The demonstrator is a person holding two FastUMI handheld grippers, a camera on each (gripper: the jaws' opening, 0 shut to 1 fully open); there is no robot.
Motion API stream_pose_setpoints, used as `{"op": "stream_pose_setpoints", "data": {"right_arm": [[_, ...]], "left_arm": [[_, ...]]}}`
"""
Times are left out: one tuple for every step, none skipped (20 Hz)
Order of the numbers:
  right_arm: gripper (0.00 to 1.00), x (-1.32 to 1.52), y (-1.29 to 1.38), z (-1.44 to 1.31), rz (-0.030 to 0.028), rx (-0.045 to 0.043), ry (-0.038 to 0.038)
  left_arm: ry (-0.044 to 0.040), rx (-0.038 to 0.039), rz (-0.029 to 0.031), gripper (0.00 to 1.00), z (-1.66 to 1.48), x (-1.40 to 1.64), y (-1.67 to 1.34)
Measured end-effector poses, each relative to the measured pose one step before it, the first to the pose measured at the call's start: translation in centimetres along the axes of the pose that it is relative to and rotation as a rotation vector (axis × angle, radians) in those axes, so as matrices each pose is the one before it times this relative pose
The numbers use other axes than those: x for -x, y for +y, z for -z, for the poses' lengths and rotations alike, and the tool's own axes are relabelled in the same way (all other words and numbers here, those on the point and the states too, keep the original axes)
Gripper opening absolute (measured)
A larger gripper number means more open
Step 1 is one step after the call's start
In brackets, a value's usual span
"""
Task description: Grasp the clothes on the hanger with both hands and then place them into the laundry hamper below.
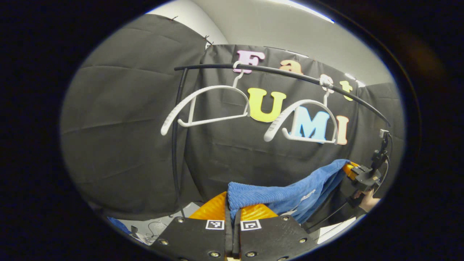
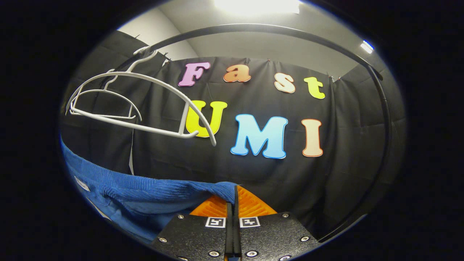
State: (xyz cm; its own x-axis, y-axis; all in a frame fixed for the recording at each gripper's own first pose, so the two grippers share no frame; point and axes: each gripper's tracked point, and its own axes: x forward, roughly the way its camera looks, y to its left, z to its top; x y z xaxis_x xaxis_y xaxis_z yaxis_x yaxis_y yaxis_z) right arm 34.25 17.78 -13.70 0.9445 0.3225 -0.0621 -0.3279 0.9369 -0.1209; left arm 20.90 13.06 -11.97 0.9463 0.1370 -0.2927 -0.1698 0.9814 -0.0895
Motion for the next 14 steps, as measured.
{"op": "stream_pose_setpoints", "data": {"right_arm": [[0.0,1.106,-0.06,-0.142,0.01487,-0.01237,0.00964],[0.0,1.164,0.027,-0.212,0.01609,-0.01693,0.00807],[0.0,1.145,-0.009,-0.163,0.01535,-0.01659,0.00914],[0.0,1.099,0.085,-0.167,0.01497,-0.01133,0.00953],[0.0,1.099,0.033,-0.176,0.01678,-0.00685,0.01226],[0.0,1.15,0.22,-0.118,0.01135,-0.0073,0.01385],[0.0,1.073,0.309,-0.085,0.00862,-0.01026,0.01381],[0.0,1.335,0.529,-0.067,0.00729,-0.01272,0.01089],[0.0,1.27,0.491,-0.263,0.00674,-0.01073,0.00385],[0.0,1.097,0.274,-0.271,0.01009,-0.00813,-0.00177],[0.0,1.131,0.377,-0.15,0.00913,-0.00417,0.00161],[0.0,1.024,0.653,0.225,0.00424,0.00375,0.00539],[0.0,1.103,0.767,0.318,0.00047,0.0078,0.00896],[0.0,1.144,0.867,0.31,-0.00359,0.0049,0.00793]], "left_arm": [[0.00619,-0.01091,0.01254,0.01,-0.291,0.215,0.092],[0.00693,-0.01308,0.01512,0.01,-0.061,0.219,0.078],[0.00758,-0.01067,0.01608,0.01,-0.029,0.338,0.008],[0.00624,-0.00847,0.0214,0.01,0.181,0.637,-0.184],[0.0042,-0.00544,0.02567,0.01,0.071,0.353,-0.216],[0.00393,-0.00074,0.0283,0.01,0.236,0.563,-0.449],[0.00335,-0.00074,0.02902,0.02,0.172,0.32,-0.317],[0.00435,-0.00174,0.02584,0.02,0.288,0.531,-0.351],[0.00729,-0.00127,0.02733,0.02,0.191,0.184,-0.3],[0.01076,0.00357,0.02736,0.02,0.139,0.157,-0.188],[0.00965,0.01396,0.03096,0.02,0.053,-0.006,-0.273],[0.00525,0.01912,0.03877,0.01,-0.049,-0.341,-0.446],[0.0034,0.01136,0.04003,0.03,-0.007,-0.178,-0.434],[0.00275,0.00013,0.0336,0.03,0.281,-0.187,-0.707]]}}
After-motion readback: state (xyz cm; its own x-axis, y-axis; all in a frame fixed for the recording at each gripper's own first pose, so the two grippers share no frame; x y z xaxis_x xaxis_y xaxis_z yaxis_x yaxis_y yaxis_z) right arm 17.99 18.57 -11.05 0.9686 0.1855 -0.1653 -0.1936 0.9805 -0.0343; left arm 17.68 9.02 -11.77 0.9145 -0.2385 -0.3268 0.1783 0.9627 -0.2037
